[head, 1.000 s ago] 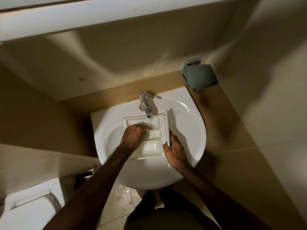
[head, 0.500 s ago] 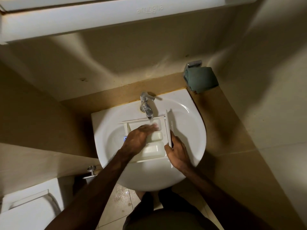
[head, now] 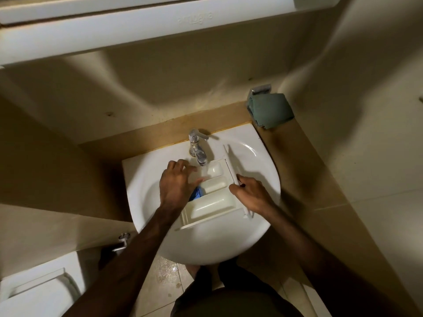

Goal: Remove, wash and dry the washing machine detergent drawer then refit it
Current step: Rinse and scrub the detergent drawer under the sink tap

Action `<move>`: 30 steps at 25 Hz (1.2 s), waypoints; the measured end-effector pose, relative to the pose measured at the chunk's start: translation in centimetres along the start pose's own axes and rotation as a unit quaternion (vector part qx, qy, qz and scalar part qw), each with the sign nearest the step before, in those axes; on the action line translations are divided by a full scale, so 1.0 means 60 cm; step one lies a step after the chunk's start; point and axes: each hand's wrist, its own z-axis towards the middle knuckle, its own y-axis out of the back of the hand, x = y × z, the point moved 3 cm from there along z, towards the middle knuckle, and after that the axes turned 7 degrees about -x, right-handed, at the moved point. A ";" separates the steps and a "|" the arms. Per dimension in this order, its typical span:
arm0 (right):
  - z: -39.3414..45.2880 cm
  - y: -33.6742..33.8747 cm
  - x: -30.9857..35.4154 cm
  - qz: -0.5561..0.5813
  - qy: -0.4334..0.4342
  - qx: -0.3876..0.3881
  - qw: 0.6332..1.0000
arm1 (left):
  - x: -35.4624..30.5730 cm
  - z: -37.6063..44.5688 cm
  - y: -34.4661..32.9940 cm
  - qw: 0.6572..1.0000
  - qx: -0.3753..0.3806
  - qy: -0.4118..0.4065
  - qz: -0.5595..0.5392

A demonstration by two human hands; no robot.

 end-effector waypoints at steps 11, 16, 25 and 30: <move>0.005 0.036 0.033 -0.026 -0.006 0.018 0.999 | -0.018 0.045 -0.073 0.949 0.224 0.165 -0.148; 0.001 0.044 0.027 -0.024 -0.010 0.014 1.000 | -0.027 0.057 -0.077 0.964 0.207 0.167 -0.024; 0.024 0.062 0.019 -0.059 0.016 0.000 0.998 | 0.010 0.055 -0.060 0.939 0.278 0.105 -0.173; 0.028 0.072 0.003 -0.032 0.020 -0.029 0.999 | 0.020 0.046 -0.052 0.972 0.176 0.154 0.010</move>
